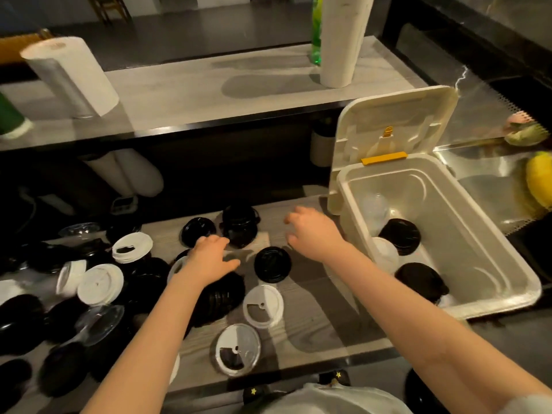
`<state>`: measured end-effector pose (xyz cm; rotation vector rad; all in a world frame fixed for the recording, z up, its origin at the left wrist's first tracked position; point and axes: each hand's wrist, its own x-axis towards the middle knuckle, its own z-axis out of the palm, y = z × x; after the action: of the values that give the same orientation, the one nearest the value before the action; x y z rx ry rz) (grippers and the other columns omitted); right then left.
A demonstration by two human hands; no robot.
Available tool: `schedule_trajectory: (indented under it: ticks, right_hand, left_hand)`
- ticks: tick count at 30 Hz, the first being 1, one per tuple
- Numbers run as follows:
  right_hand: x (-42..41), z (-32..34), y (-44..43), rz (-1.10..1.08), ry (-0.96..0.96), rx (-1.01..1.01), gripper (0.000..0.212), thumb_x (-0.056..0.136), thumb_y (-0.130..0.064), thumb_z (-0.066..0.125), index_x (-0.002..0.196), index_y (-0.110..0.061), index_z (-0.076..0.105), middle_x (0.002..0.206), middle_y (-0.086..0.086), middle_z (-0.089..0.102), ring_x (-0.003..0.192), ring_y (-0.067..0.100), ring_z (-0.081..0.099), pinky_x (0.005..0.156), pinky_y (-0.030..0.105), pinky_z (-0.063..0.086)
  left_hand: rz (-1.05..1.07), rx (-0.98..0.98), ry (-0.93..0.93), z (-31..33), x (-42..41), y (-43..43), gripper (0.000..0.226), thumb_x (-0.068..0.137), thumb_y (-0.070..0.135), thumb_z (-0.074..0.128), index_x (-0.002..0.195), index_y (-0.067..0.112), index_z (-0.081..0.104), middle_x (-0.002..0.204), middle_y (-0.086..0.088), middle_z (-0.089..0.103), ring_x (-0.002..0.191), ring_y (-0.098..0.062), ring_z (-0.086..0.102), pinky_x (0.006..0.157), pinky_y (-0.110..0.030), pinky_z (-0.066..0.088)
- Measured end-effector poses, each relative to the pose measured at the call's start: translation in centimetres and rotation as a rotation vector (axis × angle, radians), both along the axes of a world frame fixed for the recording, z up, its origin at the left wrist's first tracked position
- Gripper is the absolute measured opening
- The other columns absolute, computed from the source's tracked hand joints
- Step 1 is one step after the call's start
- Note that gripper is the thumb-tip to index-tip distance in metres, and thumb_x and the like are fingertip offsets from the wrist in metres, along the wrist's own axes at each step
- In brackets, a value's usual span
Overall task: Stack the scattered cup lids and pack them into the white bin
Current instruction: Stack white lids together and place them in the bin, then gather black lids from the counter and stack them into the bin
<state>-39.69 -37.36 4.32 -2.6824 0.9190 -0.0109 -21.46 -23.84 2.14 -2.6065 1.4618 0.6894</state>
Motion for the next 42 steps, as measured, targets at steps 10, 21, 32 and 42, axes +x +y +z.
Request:
schedule_trajectory:
  ticks: [10,21,32,42]
  right_hand:
    - [4.5,-9.8,3.3,-0.104,0.282,0.357,0.100,0.081,-0.046,0.067,0.152,-0.014,0.004,0.158,0.007,0.013,0.142,0.033,0.018,0.113,0.040,0.026]
    - [7.8,-4.2,4.0,-0.184,-0.425,0.210,0.091,0.065,-0.037,0.083,0.141,-0.015,0.036,0.138,0.003,0.042,0.128,0.021,0.040,0.106,0.034,0.038]
    - [9.6,-2.9,10.0,-0.067,-0.290,0.253,0.074,0.083,-0.030,0.070,0.145,-0.020,0.032,0.143,-0.001,0.039,0.129,0.016,0.042,0.101,0.029,0.039]
    - [11.5,-8.4,14.6,-0.272,0.090,0.441,0.058,0.078,-0.042,0.072,0.117,-0.010,0.044,0.113,0.008,0.059,0.095,0.024,0.057,0.072,0.033,0.045]
  left_hand:
    - [-0.199,0.089,-0.035,-3.1,2.1,4.1,0.085,0.074,0.062,0.063,0.142,0.022,0.032,0.151,0.002,0.024,0.139,-0.021,0.016,0.110,-0.042,0.016]
    - [0.196,-0.470,0.363,-1.4,5.1,2.1,0.051,0.094,0.044,0.047,0.138,0.019,0.043,0.140,-0.002,0.045,0.131,-0.021,0.037,0.108,-0.040,0.032]
    - [0.492,-0.781,0.729,0.2,6.7,7.0,0.011,0.095,0.022,0.051,0.102,0.015,0.057,0.098,-0.003,0.062,0.091,-0.016,0.058,0.073,-0.024,0.047]
    - [0.598,-0.869,0.693,-1.3,8.7,10.9,0.011,0.092,0.015,0.055,0.091,0.025,0.057,0.088,0.009,0.061,0.095,-0.017,0.058,0.089,-0.035,0.047]
